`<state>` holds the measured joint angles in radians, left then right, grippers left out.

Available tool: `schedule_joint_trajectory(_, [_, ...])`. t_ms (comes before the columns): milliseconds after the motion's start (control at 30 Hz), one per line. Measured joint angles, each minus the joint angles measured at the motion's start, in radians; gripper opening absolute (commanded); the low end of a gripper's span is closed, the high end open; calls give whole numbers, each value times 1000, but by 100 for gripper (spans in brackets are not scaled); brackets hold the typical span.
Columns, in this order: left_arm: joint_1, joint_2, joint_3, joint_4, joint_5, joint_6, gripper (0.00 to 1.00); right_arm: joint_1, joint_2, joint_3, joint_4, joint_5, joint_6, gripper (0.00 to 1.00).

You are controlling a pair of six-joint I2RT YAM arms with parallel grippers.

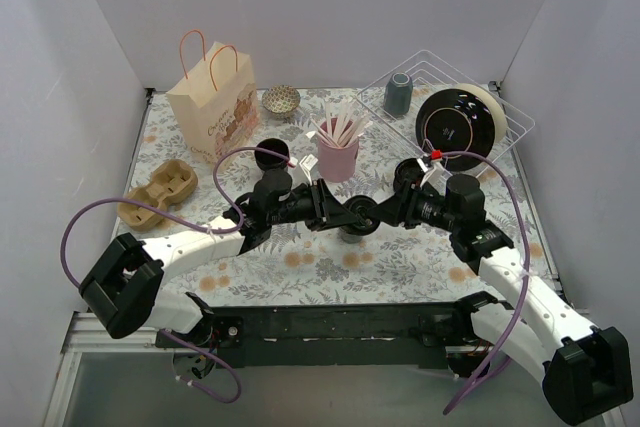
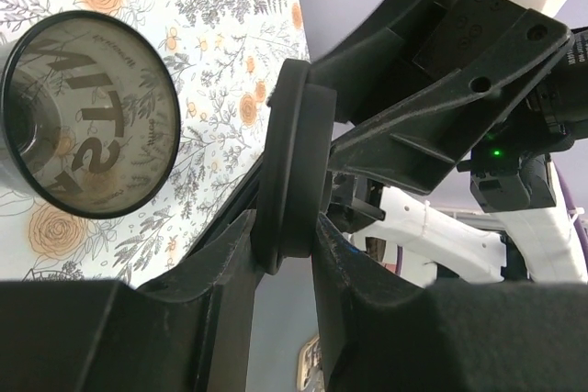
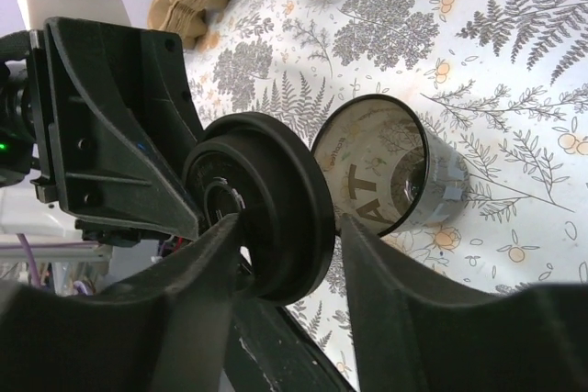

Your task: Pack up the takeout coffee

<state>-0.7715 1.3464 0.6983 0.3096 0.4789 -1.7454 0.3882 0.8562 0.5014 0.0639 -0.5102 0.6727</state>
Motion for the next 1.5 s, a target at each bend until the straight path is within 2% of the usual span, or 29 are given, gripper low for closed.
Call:
schedule_joint_trajectory(33, [0, 0, -3, 0, 0, -2, 16, 1, 2, -5, 8, -10, 5, 41])
schedule_joint_trajectory(167, [2, 0, -5, -2, 2, -6, 25, 1, -2, -14, 39, -29, 20, 27])
schedule_joint_trajectory(267, [4, 0, -5, 5, 4, -6, 36, 0, -18, -21, 49, -28, 24, 22])
schedule_joint_trajectory(300, [4, 0, -5, 3, 3, -4, 47, 0, -24, -23, 50, -27, 25, 21])
schedule_joint_trajectory(400, [4, -2, -5, -23, -9, 6, 66, 0, -45, -26, 53, -16, 25, 19])
schedule_joint_trajectory(533, [4, -12, 4, -75, -33, 42, 75, 0, -51, -26, 48, -9, 22, 17])
schedule_joint_trajectory(800, [22, -72, 92, -238, -153, 162, 76, 0, -42, -26, 44, -9, 14, 15])
schedule_joint_trajectory(967, [46, -128, 104, -320, -249, 244, 72, 0, 5, -26, 63, -18, 29, 15])
schedule_joint_trajectory(1167, [76, -164, 53, -324, -266, 299, 69, 0, 77, -26, 84, -21, 32, 16])
schedule_joint_trajectory(1500, [77, -106, 14, -261, -229, 330, 63, -1, 208, -26, 120, -47, 38, 16])
